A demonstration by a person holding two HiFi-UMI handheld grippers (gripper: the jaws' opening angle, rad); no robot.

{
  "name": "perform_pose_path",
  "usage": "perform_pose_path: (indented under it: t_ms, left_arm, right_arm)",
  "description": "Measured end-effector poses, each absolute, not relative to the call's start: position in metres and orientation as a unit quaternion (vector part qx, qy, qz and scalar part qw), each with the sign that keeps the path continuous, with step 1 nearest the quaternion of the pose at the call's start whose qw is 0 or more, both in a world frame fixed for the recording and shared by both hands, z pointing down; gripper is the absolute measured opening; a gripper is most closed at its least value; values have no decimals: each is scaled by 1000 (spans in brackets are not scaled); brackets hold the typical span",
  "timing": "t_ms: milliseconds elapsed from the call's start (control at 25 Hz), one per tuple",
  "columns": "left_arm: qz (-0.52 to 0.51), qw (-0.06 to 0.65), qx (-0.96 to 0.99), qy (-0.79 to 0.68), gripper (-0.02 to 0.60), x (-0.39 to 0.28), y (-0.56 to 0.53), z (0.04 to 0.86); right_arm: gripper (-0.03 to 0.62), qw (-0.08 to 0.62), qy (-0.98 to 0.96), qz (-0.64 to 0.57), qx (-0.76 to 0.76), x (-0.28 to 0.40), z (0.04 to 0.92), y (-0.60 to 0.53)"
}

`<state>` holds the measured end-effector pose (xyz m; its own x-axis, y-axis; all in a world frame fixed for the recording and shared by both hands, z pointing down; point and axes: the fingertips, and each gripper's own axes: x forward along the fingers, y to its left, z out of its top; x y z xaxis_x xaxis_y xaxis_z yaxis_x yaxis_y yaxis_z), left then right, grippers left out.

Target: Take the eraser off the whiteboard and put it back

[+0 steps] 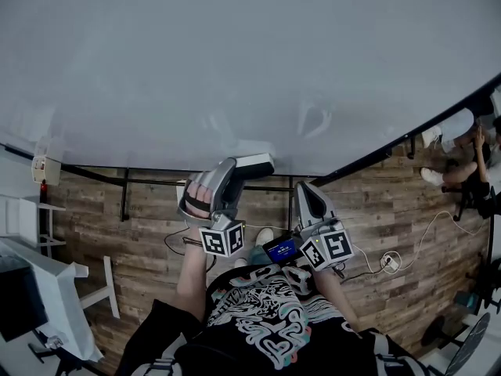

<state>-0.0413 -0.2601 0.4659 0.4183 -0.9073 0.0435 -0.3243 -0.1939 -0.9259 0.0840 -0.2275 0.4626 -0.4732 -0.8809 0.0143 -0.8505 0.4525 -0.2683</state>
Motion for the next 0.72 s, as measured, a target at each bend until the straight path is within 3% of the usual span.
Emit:
perform_pose_path:
  t_ms: [720]
  left_arm:
    - [-315,460,-697,451,279,-42,-271,467]
  right_arm:
    - [15,60,851,-122,-508,88,466,-239]
